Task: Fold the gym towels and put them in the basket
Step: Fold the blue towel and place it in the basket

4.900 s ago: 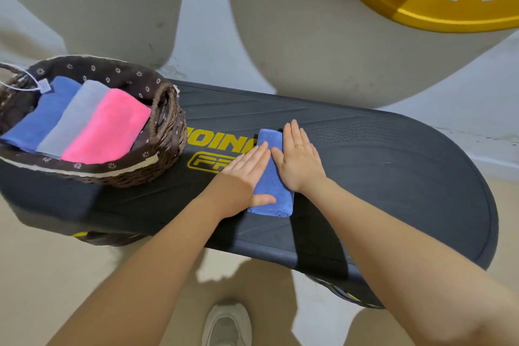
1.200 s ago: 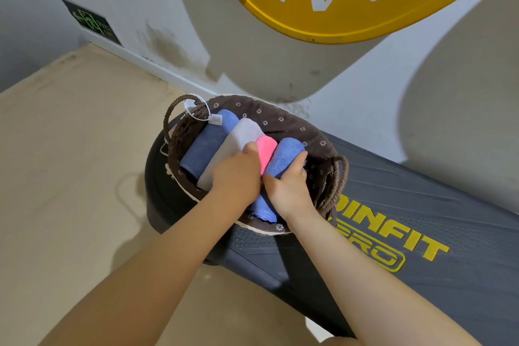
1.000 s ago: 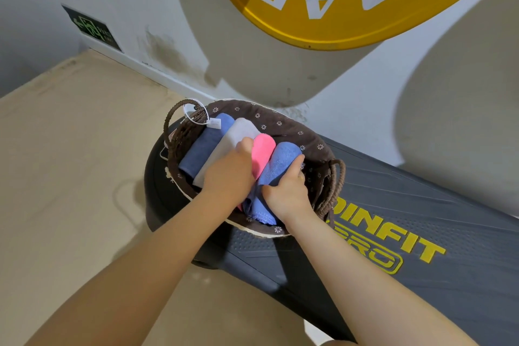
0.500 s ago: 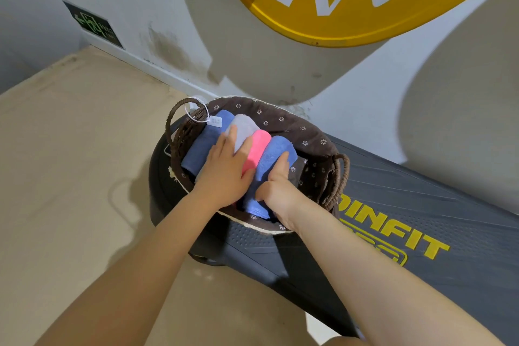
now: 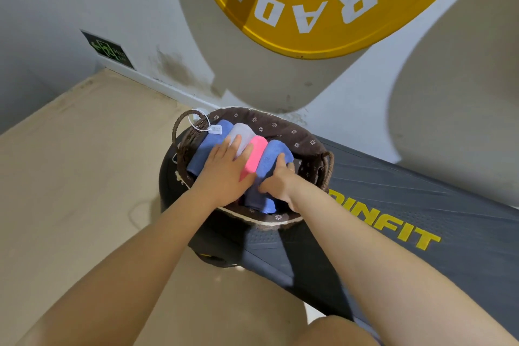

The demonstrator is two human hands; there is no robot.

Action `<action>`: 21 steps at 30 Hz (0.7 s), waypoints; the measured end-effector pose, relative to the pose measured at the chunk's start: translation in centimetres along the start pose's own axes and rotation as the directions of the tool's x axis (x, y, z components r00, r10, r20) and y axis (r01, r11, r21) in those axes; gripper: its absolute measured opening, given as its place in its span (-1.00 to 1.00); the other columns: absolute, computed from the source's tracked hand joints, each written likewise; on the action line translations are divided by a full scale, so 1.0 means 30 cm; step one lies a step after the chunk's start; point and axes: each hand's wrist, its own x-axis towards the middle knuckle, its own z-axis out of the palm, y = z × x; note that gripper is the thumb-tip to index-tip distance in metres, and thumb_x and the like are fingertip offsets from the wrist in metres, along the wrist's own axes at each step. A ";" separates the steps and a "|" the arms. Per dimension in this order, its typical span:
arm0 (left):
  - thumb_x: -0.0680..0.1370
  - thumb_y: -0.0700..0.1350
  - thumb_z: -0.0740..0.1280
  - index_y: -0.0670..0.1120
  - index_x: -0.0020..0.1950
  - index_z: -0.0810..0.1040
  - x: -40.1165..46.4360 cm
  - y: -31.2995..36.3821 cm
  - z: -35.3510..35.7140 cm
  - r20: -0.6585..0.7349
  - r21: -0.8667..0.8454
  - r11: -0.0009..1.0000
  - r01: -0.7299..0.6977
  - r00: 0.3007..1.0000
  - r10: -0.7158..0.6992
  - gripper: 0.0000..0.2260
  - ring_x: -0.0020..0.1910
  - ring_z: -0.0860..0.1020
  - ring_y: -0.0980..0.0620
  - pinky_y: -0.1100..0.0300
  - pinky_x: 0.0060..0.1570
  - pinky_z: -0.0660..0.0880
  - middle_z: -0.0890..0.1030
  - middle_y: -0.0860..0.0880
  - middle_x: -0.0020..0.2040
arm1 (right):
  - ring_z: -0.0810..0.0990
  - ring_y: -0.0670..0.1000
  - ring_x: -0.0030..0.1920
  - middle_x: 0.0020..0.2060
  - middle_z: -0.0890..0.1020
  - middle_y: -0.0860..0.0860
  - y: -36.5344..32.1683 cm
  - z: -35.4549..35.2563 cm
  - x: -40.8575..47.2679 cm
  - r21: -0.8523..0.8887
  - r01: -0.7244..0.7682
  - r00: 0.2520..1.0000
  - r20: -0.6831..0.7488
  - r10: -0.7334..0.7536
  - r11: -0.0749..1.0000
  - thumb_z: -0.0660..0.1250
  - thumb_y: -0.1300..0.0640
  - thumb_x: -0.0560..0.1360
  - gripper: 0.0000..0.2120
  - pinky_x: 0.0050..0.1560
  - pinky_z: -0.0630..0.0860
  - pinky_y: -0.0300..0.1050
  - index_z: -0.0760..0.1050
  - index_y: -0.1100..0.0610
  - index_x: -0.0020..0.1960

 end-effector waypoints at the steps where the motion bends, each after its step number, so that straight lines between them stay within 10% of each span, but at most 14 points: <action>1: 0.50 0.17 -0.12 -0.12 0.51 0.09 -0.012 0.017 -0.014 -0.053 0.002 1.000 -0.027 0.998 0.027 -0.36 0.50 -0.02 -0.21 -0.04 0.44 0.01 0.03 -0.19 0.53 | 0.20 0.19 0.45 0.53 -0.10 0.12 0.018 -0.020 -0.025 0.038 0.034 0.999 -0.041 -0.033 0.999 0.18 0.23 0.54 -0.24 0.33 0.31 -0.01 -0.27 0.06 0.53; 4: 0.54 0.02 0.09 -0.19 0.34 0.41 -0.040 0.102 -0.054 -0.170 -0.044 0.994 -0.096 0.982 0.088 -0.55 0.41 0.24 -0.24 -0.05 0.38 0.19 0.28 -0.22 0.44 | 0.53 0.09 0.13 0.20 0.51 0.11 0.082 -0.095 -0.136 0.398 0.187 0.981 -0.128 -0.147 0.898 0.21 0.26 0.51 -0.50 0.20 0.49 -0.04 0.19 -0.03 0.39; 10: 0.40 -0.04 0.07 -0.30 0.15 0.53 -0.121 0.349 -0.175 -0.332 -0.273 0.936 -0.223 0.935 0.126 -0.51 0.11 0.53 -0.25 0.17 0.17 0.28 0.59 -0.24 0.10 | 0.45 -0.05 -0.36 -0.32 0.51 0.01 0.185 -0.330 -0.427 0.343 0.305 0.939 -0.264 -0.220 0.889 0.18 0.34 0.53 -0.82 -0.33 0.44 -0.34 0.40 0.08 -0.02; 21: 0.57 -0.14 0.15 -0.08 0.31 0.42 -0.380 1.086 -0.826 0.206 -0.222 0.878 -0.425 0.860 0.468 -0.69 0.25 0.42 -0.05 0.12 0.24 0.35 0.52 -0.03 0.24 | 0.49 0.06 -0.24 -0.14 0.54 0.12 0.328 -0.808 -1.358 0.474 -0.076 0.934 -0.274 0.228 0.877 0.13 0.23 0.56 -0.86 -0.27 0.41 -0.22 0.40 0.13 -0.14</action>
